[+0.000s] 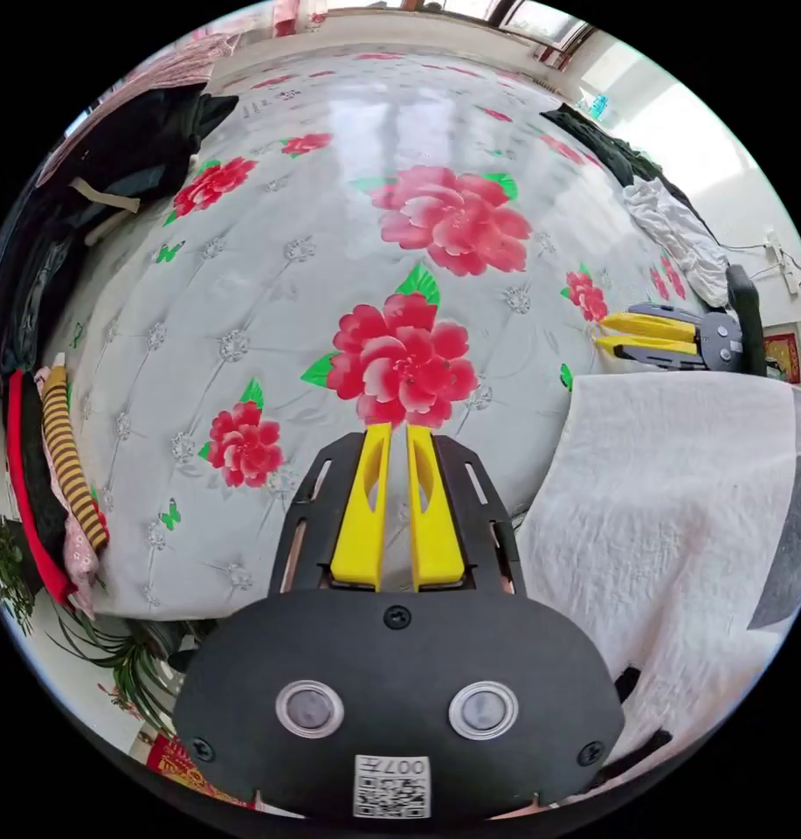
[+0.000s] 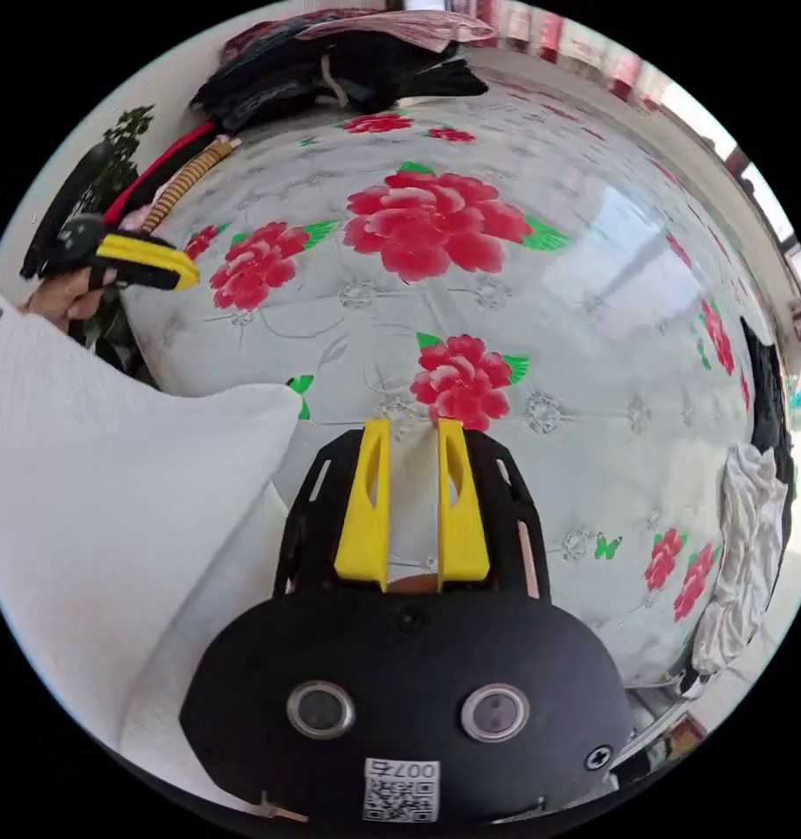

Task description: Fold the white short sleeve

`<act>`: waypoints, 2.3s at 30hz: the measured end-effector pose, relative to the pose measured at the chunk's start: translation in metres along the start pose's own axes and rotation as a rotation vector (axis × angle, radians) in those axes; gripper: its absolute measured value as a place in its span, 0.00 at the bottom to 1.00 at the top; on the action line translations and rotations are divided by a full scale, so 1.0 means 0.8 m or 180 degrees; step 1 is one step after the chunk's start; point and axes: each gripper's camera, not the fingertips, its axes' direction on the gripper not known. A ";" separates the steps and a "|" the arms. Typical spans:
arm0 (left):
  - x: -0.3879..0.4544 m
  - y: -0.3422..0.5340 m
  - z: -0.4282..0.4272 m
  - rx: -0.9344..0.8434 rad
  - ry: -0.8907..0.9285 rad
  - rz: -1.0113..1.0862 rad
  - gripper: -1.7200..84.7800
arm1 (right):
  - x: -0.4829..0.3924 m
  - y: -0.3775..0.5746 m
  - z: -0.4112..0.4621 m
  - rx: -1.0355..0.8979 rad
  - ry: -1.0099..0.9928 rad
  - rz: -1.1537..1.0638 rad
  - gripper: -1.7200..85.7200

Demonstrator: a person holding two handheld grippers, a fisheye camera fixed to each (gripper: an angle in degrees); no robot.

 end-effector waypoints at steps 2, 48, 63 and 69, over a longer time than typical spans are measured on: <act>0.020 0.002 0.003 0.0022 0.0095 -0.0158 0.05 | 0.053 0.021 -0.013 0.0081 -0.0103 0.0369 0.09; 0.085 0.085 -0.088 0.1634 0.0705 0.0004 0.12 | 0.075 -0.027 -0.106 0.1110 -0.1658 -0.1519 0.02; 0.036 0.109 -0.043 0.1069 0.0540 0.0430 0.16 | 0.155 0.083 -0.040 0.0598 -0.0558 0.0190 0.10; 0.084 0.046 0.050 0.0085 0.0361 0.0915 0.10 | 0.113 0.074 0.019 0.0144 -0.0423 0.0127 0.09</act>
